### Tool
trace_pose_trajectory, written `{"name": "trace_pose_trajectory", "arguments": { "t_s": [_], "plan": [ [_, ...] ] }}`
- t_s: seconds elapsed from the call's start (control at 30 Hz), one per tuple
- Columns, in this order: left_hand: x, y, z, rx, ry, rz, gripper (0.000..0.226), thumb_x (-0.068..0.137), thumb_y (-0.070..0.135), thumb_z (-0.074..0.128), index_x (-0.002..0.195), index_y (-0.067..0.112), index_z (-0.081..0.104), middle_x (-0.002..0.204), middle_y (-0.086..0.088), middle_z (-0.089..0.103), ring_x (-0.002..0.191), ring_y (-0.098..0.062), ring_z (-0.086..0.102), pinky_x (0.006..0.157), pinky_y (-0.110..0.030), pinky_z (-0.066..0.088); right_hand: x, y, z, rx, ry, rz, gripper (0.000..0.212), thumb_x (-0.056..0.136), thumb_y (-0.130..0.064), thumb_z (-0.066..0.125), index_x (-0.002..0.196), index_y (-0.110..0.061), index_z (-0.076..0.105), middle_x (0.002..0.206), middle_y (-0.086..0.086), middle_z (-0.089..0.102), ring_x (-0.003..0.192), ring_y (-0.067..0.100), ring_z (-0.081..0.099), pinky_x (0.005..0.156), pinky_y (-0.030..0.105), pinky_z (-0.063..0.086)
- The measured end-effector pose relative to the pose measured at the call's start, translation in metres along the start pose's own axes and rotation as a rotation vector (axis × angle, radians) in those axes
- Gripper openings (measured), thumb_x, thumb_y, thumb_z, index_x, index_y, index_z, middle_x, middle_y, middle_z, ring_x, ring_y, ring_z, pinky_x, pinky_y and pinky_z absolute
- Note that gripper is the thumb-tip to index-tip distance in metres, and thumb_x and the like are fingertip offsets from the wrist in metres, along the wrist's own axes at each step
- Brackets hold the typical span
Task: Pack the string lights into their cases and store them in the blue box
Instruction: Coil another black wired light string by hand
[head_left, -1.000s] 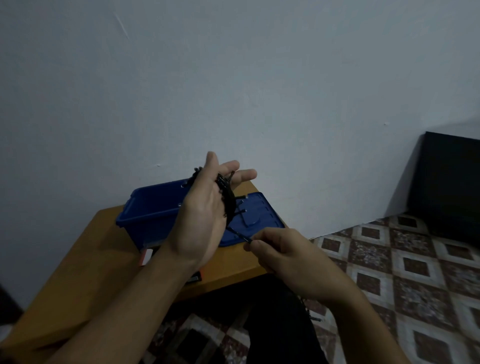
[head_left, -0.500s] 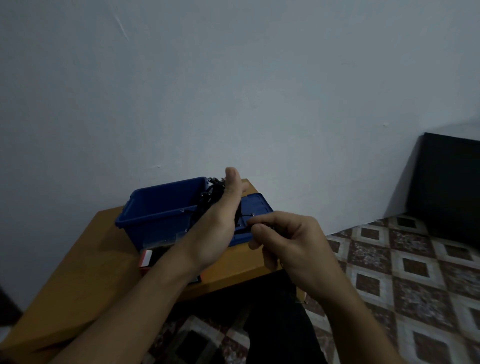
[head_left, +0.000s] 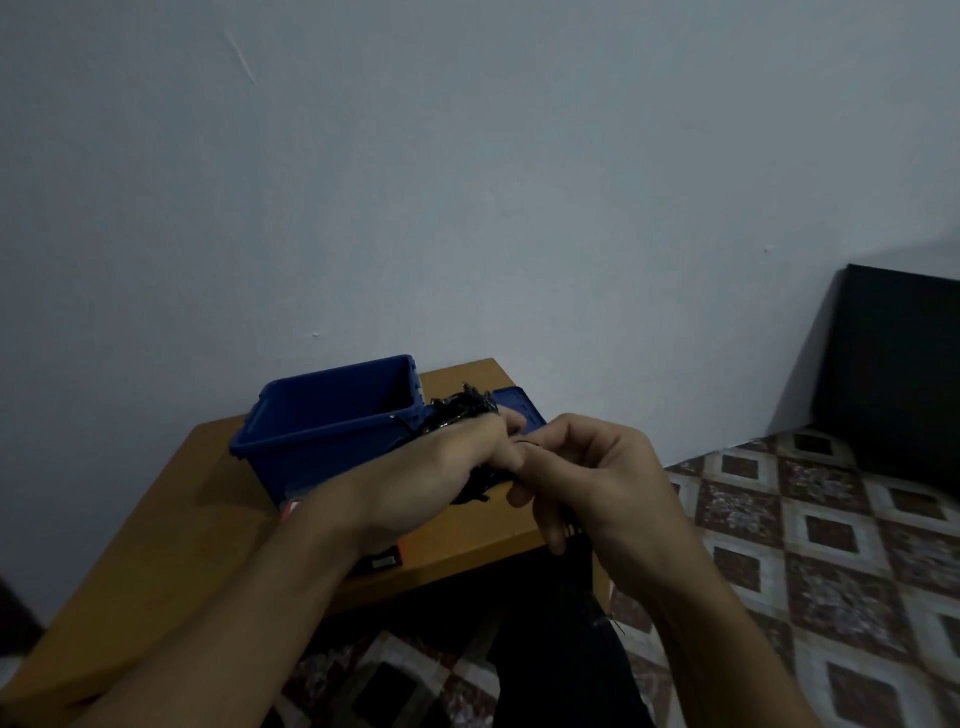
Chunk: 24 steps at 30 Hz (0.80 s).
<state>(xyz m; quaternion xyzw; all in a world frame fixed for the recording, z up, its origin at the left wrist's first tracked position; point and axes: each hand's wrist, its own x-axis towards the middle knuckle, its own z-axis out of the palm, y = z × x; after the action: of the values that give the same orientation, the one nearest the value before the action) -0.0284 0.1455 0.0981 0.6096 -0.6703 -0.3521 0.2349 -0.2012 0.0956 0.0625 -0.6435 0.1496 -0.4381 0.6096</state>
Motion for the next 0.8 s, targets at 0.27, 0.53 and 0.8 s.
{"name": "trace_pose_trajectory", "arguments": {
  "t_s": [0.27, 0.53, 0.8],
  "plan": [
    [-0.02, 0.036, 0.0, 0.209, 0.044, -0.034, 0.01, 0.093, 0.021, 0.059, 0.094, 0.031, 0.059, 0.094, 0.001, 0.065, 0.083, -0.016, 0.062, 0.082, -0.037, 0.053, 0.0, -0.004, -0.003, 0.082, -0.071, 0.023, 0.018, 0.084, -0.016, 0.072, 0.081, 0.001, 0.066, 0.066, 0.017, 0.068, 0.035, 0.016, 0.045, 0.038, 0.022, 0.038],
    [-0.018, 0.024, -0.001, -0.051, -0.006, -0.036, 0.02, 0.103, 0.02, 0.053, 0.09, 0.006, 0.059, 0.078, -0.004, 0.066, 0.076, -0.018, 0.063, 0.078, -0.031, 0.052, 0.004, -0.007, -0.013, 0.322, 0.0, 0.039, 0.014, 0.072, -0.008, 0.07, 0.084, -0.005, 0.077, 0.073, 0.014, 0.07, 0.041, 0.013, 0.04, 0.041, 0.021, 0.035],
    [-0.021, 0.017, -0.005, -0.37, -0.197, -0.061, 0.037, 0.093, 0.034, 0.059, 0.064, 0.012, 0.053, 0.046, -0.001, 0.043, 0.04, -0.016, 0.044, 0.08, -0.042, 0.054, 0.003, -0.006, -0.008, 0.251, 0.074, -0.068, 0.017, 0.078, -0.007, 0.068, 0.093, -0.002, 0.074, 0.077, 0.014, 0.072, 0.045, 0.013, 0.039, 0.043, 0.024, 0.034]
  ]
}}
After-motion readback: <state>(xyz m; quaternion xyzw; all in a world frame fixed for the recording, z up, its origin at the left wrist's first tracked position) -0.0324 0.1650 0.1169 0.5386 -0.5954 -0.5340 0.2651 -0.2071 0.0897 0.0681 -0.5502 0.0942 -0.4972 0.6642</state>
